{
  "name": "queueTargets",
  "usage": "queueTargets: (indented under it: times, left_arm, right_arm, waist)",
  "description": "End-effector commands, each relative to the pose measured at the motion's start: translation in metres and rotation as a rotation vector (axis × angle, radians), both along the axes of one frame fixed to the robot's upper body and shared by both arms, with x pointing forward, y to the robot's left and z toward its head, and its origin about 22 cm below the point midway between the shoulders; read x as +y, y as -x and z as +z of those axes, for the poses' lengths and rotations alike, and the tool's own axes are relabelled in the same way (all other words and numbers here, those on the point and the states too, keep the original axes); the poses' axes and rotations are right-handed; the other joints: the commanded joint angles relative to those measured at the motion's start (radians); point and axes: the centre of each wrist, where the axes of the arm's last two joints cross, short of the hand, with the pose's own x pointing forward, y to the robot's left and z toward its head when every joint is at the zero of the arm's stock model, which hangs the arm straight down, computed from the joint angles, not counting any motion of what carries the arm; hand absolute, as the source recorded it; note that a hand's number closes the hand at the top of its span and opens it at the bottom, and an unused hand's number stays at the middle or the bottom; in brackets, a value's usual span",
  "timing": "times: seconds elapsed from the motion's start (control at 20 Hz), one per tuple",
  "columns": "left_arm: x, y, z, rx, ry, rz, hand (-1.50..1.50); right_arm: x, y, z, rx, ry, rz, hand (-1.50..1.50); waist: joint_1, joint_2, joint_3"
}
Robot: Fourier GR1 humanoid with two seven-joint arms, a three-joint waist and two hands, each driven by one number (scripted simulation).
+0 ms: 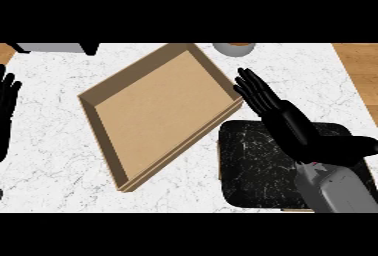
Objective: Pick the cupcake from the tray and place it in the cardboard box
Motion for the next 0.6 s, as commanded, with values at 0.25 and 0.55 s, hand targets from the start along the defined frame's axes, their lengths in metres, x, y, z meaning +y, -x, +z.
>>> queueTargets:
  times: [0.25, 0.55]
  left_arm:
    - [0.062, 0.041, -0.054, 0.304, -0.304, 0.226, 0.0]
    - [0.032, 0.037, -0.082, 0.358, -0.272, 0.176, 0.0]
  right_arm:
    - [-0.136, 0.03, -0.04, 0.153, 0.021, -0.659, -1.5]
    - [-0.184, 0.084, -0.095, 0.072, 0.449, -0.743, -1.5]
  waist:
    - [-0.092, 0.008, 0.047]
    - [-0.078, 0.008, 0.047]
